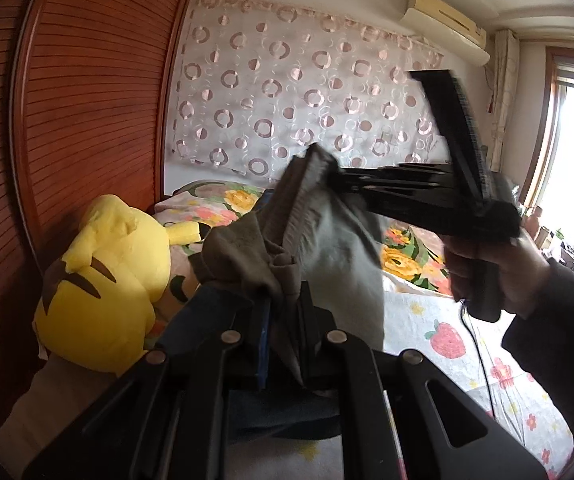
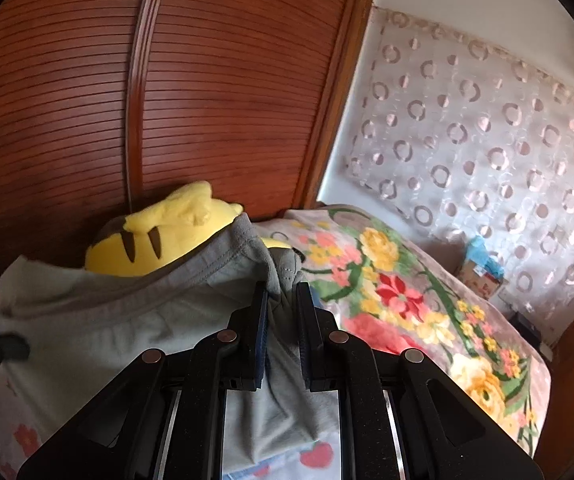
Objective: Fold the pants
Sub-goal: 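Lift the folded pants with the right tool and carry them onto the blue jeans, then open the right tool to release the pants on the jeans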
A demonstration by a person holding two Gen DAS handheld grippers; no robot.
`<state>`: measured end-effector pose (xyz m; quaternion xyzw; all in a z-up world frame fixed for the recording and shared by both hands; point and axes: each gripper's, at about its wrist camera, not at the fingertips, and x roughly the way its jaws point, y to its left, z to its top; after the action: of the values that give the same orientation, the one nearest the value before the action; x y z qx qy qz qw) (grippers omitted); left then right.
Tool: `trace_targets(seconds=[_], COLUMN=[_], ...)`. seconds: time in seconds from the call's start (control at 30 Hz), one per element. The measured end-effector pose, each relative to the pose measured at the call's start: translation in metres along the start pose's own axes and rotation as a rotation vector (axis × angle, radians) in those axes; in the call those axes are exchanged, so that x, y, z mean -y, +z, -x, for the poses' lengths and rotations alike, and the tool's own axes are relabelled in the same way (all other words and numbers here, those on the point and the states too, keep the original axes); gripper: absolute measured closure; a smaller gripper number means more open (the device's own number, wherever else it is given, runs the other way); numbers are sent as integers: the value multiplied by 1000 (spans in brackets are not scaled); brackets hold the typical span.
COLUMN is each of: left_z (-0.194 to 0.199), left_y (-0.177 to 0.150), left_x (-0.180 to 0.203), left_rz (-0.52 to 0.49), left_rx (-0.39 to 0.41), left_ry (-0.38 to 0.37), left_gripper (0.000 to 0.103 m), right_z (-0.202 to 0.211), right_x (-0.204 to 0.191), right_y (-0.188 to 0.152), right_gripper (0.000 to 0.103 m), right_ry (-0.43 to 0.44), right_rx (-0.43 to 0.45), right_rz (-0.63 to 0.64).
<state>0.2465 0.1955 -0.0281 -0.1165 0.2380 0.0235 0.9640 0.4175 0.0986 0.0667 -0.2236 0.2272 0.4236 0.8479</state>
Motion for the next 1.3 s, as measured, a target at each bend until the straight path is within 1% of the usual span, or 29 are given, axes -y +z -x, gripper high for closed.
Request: trace_targets(seconds=[0.13, 0.27, 0.3, 0.33, 0.4, 0.47, 0.5, 0.53, 0.57, 0.6, 0.67, 0.7, 0.73, 0.83, 0.9, 1.07, 1.13, 1.23, 1.3], left_z=[-2, -5, -5, -4, -5, -3, -2, -2, -2, -3, -4, -4, -4, -3, -5, -23, -32, -40, -39], left_y=[0, -2, -2, -2, -2, -1, 0, 0, 1, 2, 5, 6, 7, 11, 11, 0, -5, -14, -17], left_x=[-1, -7, -9, -9, -10, -9, -8, -8, -8, -7, -6, -5, -4, -1, 0, -8, -12, -17, -17], left_rz=[-6, 3, 4, 5, 5, -14, -23, -30, -35, -41, -51, -54, -56, -71, -81, -93, -86, -87, -98], left_rx=[-4, -25, -27, -29, -35, -31, -27, -27, -31, -37, -43, -43, -39, -32, -36, -108, -142, -180, -183], left_ry=[21, 35, 37, 39, 47, 47, 53, 55, 51, 46, 45, 43, 42, 47, 54, 111, 121, 127, 136], left_gripper=[94, 92, 90, 89, 88, 83, 78, 71, 68, 62, 59, 54, 51, 50, 49, 49, 49, 49, 49], right_z=[-16, -21, -19, -17, -11, -4, 1, 5, 8, 10, 11, 10, 8, 1, -4, -18, -20, -16, -7], right_x=[-10, -10, -8, -5, -1, 4, 7, 9, 11, 13, 15, 16, 16, 16, 17, 28, 31, 33, 31], right_y=[4, 3, 3, 2, 3, 2, 0, -2, -5, -7, -14, -19, -22, -33, -38, -53, -58, -60, -57], right_gripper=[92, 92, 88, 81, 76, 75, 75, 75, 75, 75, 75, 75, 75, 75, 75, 75, 75, 75, 75], right_ry=[8, 1, 5, 4, -10, -4, 0, 3, 12, 22, 51, 82, 91, 117, 116, 80, 77, 62, 49], right_rx=[-26, -38, -34, -29, -12, 2, 10, 15, 17, 14, 1, -15, -23, -58, -77, -118, -122, -130, -126], right_rz=[11, -23, -37, -55, -89, -117, -127, -136, -146, -154, -171, -184, -187, -196, -206, -246, -260, -283, -290])
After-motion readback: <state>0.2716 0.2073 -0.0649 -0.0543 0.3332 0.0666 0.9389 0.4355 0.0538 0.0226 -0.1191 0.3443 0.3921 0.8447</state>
